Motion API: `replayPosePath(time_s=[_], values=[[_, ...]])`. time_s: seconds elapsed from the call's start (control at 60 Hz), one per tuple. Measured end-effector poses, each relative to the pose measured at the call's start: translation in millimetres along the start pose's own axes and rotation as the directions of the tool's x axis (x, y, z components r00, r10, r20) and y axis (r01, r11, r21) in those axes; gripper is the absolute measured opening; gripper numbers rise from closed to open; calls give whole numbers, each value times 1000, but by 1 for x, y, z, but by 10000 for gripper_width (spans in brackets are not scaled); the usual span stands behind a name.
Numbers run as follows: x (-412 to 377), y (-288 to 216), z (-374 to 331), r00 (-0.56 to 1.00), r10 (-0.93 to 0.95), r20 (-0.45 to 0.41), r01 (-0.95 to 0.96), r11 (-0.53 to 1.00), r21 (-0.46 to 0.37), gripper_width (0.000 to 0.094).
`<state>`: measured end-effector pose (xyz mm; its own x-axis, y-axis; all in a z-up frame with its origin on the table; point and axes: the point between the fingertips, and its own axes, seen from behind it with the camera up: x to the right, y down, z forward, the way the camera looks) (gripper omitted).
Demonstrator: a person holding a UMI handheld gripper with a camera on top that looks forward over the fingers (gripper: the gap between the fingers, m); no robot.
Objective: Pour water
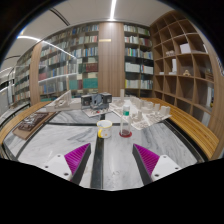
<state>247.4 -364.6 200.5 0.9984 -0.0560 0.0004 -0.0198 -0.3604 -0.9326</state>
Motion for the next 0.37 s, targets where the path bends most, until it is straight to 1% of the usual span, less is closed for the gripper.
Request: replayPosePath(time_s=[0.1,0.183,0.367], values=[[6,3,-21,1000,-2,-14,2,1000,8,855],[7,10,-29,1000,4,-23,-4,1000,-2,854],[3,19,-36,1000,-1,-11,1,1000,-14,853]])
